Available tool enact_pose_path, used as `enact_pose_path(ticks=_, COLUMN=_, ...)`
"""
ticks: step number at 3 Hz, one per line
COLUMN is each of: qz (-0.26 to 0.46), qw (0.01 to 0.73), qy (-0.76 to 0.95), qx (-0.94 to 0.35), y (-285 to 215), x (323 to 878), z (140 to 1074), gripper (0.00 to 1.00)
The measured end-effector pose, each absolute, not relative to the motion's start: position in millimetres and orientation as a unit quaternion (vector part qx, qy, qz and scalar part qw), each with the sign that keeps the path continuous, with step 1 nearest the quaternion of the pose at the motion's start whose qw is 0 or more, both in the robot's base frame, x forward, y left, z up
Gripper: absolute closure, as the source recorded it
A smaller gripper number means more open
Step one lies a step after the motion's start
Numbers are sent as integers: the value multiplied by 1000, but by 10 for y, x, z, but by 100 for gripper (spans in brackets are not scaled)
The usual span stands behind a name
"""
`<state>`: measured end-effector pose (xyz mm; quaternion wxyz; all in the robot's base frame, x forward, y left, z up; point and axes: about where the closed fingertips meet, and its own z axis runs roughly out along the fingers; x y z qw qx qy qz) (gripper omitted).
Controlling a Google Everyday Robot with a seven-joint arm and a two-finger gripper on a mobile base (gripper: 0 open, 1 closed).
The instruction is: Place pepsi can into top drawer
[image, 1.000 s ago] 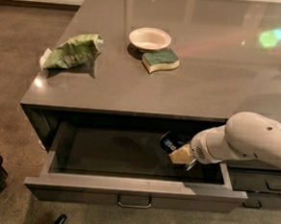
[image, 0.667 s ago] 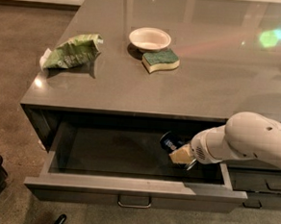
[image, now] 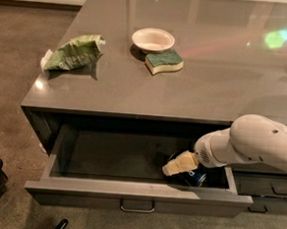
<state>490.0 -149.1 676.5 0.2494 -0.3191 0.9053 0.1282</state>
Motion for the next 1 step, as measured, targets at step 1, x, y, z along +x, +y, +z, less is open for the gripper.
enact_pose_path(ticks=1, qz=128, qw=249, qy=905, qx=-319, y=-1491, x=4900, z=6765, gripper=0)
